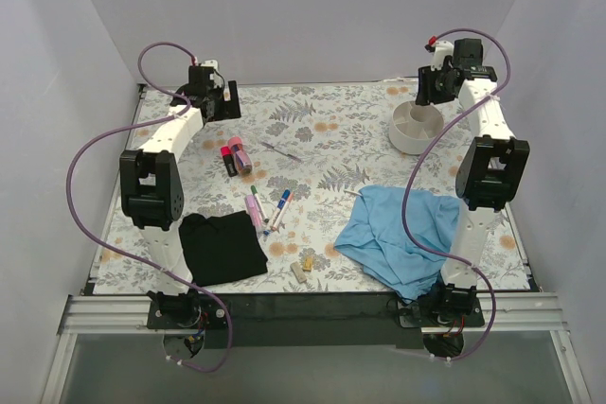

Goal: Sort the stationery into containers
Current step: Move the storage box to the center of the board.

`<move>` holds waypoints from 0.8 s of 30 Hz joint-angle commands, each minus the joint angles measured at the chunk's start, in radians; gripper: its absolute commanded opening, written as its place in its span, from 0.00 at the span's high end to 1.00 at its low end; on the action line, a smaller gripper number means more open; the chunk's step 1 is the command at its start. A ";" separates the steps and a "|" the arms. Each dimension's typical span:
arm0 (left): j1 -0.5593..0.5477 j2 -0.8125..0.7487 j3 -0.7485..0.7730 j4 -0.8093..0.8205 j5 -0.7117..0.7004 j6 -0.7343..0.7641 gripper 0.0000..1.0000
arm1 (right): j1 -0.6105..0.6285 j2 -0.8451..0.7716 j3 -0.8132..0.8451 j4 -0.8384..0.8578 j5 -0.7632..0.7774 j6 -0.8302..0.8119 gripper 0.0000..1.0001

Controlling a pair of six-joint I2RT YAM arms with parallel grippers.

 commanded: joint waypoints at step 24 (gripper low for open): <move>-0.025 -0.089 -0.038 -0.007 0.002 0.000 0.04 | 0.012 -0.053 -0.083 -0.032 0.013 -0.021 0.93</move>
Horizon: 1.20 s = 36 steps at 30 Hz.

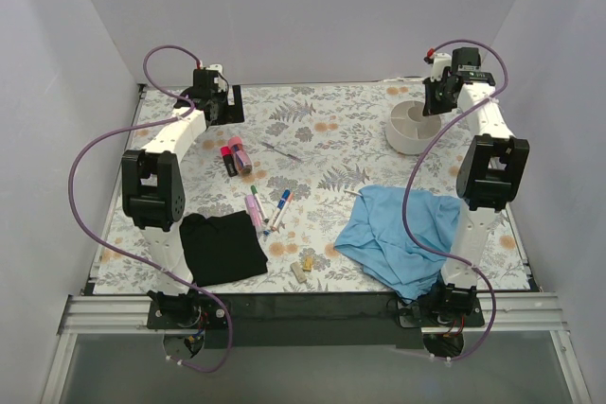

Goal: Sort the stationery into containers
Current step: Move the storage box to the center of the board.

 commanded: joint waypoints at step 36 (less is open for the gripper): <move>-0.001 -0.132 -0.074 -0.115 0.152 -0.032 0.20 | 0.422 -0.100 0.079 0.003 -0.115 0.082 0.14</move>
